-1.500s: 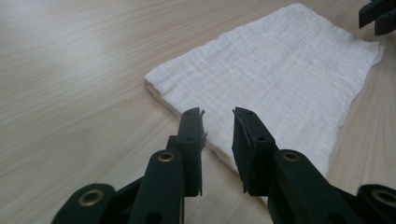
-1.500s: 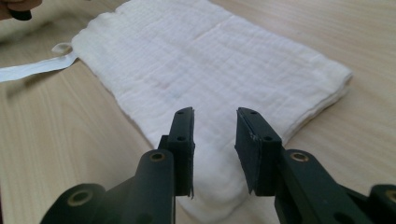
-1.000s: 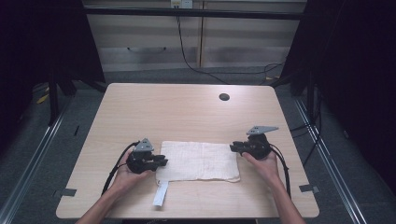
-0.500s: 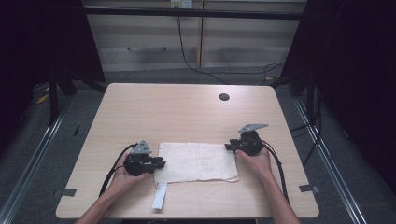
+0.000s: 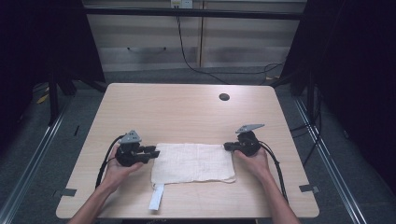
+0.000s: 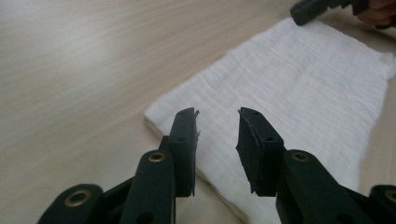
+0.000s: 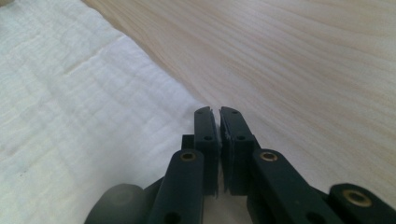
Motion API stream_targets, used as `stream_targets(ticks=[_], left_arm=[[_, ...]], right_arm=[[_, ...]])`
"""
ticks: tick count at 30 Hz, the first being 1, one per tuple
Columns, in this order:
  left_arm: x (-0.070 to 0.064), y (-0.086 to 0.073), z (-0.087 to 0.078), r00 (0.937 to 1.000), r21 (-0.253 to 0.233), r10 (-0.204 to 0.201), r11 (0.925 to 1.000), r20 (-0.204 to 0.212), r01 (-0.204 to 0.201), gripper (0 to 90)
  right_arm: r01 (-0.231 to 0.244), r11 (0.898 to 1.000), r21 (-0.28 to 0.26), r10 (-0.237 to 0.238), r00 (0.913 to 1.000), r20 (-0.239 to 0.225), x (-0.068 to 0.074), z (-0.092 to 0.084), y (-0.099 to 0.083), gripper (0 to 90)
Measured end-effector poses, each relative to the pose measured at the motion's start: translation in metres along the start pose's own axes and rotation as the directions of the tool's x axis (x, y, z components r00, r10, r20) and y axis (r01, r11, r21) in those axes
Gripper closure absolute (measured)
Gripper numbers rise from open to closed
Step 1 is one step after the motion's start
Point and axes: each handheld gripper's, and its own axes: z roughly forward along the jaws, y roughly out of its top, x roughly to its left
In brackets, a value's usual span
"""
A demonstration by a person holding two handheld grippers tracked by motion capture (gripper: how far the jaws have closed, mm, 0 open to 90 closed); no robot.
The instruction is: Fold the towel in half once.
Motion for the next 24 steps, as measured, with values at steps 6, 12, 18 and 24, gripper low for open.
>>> stream_targets(ticks=[6, 12, 18, 24], left_arm=[[0.018, 0.005, 0.018, 0.9994, 0.030, -0.023, 0.9993, -0.025, 0.024, 59.6], [0.031, -0.001, 0.030, 0.9971, 0.032, -0.073, 0.9968, -0.020, 0.073, 56.7], [0.030, 0.000, 0.035, 0.9989, 0.046, -0.046, 0.9979, 0.000, 0.046, 55.3], [0.027, -0.002, 0.040, 0.9998, 0.069, -0.018, 0.9975, -0.005, 0.018, 57.2]], right_arm=[[0.006, 1.000, -0.003, -0.006, 1.0000, -0.006, 0.000, 0.001, 0.001, 85.9], [0.006, 1.000, -0.006, -0.006, 1.0000, -0.004, 0.000, 0.001, 0.000, 85.9], [0.004, 1.000, -0.008, -0.004, 1.0000, -0.003, 0.000, 0.001, 0.000, 85.8], [-0.004, 1.000, -0.011, 0.004, 1.0000, -0.001, 0.001, 0.001, 0.000, 85.8]])
